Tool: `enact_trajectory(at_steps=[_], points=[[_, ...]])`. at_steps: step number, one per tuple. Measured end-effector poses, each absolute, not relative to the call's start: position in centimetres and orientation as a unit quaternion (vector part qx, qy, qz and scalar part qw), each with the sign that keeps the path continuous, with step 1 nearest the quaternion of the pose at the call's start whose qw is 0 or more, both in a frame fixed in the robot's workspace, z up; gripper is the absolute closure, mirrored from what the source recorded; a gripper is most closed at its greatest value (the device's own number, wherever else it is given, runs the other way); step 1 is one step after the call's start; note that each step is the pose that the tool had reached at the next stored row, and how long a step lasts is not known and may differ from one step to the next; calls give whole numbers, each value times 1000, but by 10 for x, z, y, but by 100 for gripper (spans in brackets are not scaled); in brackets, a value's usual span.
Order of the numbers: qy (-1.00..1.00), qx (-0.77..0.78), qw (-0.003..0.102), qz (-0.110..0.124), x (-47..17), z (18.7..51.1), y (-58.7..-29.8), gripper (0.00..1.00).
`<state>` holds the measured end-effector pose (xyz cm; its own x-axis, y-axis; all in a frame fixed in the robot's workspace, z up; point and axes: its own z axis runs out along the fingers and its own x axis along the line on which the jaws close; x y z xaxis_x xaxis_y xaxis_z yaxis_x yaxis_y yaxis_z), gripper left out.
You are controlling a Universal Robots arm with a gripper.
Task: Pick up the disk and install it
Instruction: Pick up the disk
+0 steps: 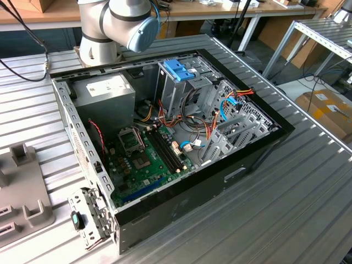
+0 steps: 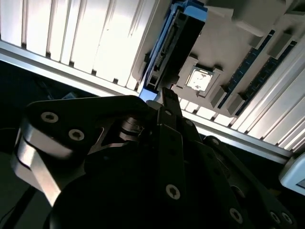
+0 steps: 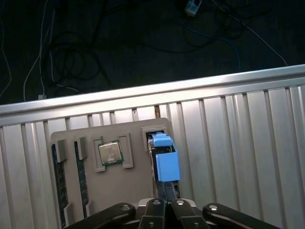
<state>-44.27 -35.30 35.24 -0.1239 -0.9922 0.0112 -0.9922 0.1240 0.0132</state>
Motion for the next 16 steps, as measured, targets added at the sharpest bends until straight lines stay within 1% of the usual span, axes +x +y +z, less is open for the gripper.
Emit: enact_trajectory(at_steps=[9, 16], points=[[-728, 686, 0, 6, -441, 351, -352, 89], [-716, 698, -2, 8, -435, 350, -352, 89]])
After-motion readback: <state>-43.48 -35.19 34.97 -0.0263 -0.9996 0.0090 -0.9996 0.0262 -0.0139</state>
